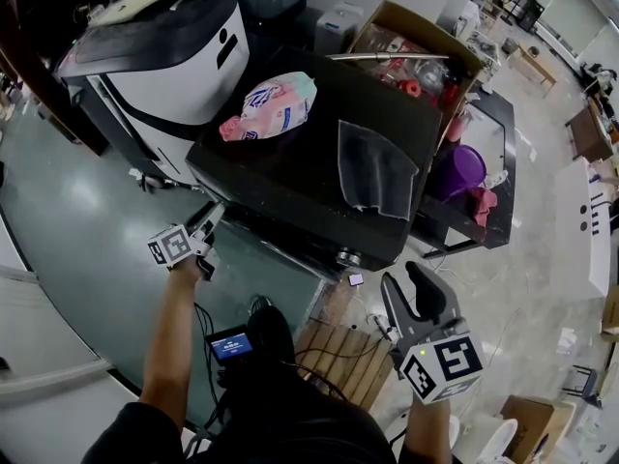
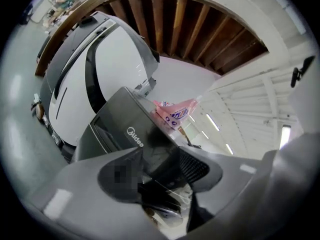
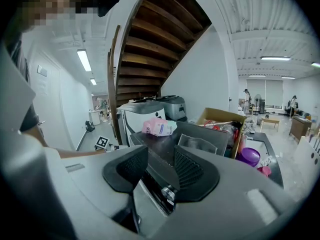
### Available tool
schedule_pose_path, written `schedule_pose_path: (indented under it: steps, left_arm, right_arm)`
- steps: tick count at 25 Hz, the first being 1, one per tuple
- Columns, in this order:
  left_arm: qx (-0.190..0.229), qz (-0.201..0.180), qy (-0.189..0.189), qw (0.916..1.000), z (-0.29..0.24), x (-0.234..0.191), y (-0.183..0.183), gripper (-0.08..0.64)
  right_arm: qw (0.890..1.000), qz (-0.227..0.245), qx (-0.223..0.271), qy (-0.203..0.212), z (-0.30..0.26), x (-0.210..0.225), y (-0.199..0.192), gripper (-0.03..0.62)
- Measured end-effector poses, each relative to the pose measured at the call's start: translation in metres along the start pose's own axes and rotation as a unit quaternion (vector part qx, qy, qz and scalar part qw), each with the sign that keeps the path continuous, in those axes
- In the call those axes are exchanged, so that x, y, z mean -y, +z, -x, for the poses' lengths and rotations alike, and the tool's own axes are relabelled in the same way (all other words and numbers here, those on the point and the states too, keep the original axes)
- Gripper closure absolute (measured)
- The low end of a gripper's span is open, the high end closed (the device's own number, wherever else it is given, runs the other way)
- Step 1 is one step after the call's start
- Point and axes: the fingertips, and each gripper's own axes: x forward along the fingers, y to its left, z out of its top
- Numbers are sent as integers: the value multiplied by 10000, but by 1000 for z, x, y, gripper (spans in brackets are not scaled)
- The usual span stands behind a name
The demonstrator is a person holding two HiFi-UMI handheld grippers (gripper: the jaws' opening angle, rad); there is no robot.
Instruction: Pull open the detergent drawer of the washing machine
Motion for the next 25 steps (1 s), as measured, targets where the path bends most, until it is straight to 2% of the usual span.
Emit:
schedule_pose_path:
  steps: [5,9,12,15,25]
  left_arm:
    - [117,526,-248,9982,-8,-15,1,316]
    - [227,1008,-442,9937,-15,-27,1,293]
    - [381,1539,-643,9853,-22,-35,-2,274]
    - [554,1879,-770,9776,-27,-41,-1,258]
    - [1073,2319,-1517,9548,-37,-58,5,215]
  right_arm:
    - [10000,5,-76,-44,-6,-1,-1,448]
    - [9999,-17,-149,-62,-13,-2,-4,448]
    - [9998,-38,-206,-74,-16,-2,-7,448]
    - [9996,-46,-262,-100,-20,-1,-9,448]
    - [9987,-75,-484,-123,-36,-3,-25,448]
